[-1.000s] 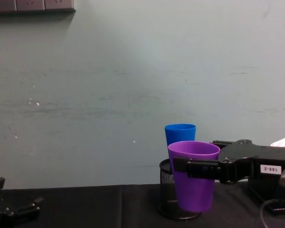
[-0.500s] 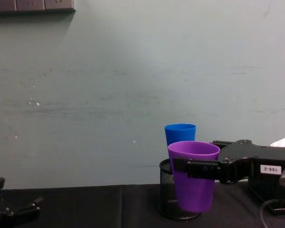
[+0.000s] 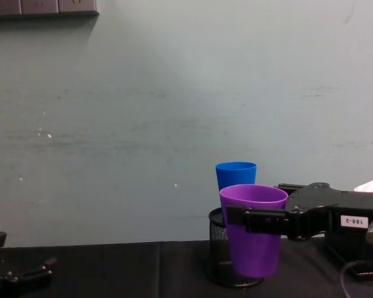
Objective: Pick up one cup with a gripper and tap it against the other cup.
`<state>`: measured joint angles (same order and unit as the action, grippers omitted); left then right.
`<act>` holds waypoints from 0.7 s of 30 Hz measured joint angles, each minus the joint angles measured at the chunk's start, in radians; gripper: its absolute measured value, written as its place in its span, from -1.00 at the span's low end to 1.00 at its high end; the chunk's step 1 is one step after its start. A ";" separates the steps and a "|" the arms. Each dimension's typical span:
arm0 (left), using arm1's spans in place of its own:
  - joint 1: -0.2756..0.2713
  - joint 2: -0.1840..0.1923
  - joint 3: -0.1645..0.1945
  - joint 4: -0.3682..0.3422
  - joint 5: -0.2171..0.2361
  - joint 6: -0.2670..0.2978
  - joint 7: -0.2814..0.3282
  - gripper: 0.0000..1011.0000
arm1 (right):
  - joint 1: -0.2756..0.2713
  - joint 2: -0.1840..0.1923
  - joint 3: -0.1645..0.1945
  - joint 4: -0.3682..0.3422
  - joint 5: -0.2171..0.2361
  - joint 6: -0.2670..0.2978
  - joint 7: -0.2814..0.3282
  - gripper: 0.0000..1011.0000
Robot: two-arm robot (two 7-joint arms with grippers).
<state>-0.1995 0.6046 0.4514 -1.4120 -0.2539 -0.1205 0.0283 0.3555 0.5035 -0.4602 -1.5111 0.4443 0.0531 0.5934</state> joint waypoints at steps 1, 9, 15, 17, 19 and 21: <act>0.000 0.000 0.000 0.000 0.000 0.000 0.000 0.99 | 0.000 0.000 0.000 0.000 0.000 0.000 0.000 0.44; 0.000 0.000 0.000 0.000 0.000 0.000 0.000 0.99 | 0.000 0.000 0.000 0.000 0.000 0.000 0.000 0.44; 0.000 0.000 0.000 0.000 0.000 0.000 0.000 0.99 | 0.000 0.000 0.000 0.000 0.000 0.000 0.000 0.44; 0.000 0.000 0.000 0.000 0.000 0.000 0.000 0.99 | 0.000 0.000 0.000 0.000 0.000 0.000 0.000 0.44; 0.000 0.000 0.000 0.000 0.000 0.000 0.000 0.99 | 0.000 0.000 0.000 0.000 0.000 0.000 0.000 0.44; 0.000 0.000 0.000 0.000 0.000 0.000 0.000 0.99 | 0.000 0.000 0.000 0.000 0.000 0.000 0.000 0.44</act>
<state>-0.1996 0.6046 0.4514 -1.4120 -0.2539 -0.1205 0.0283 0.3554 0.5035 -0.4602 -1.5112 0.4444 0.0531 0.5933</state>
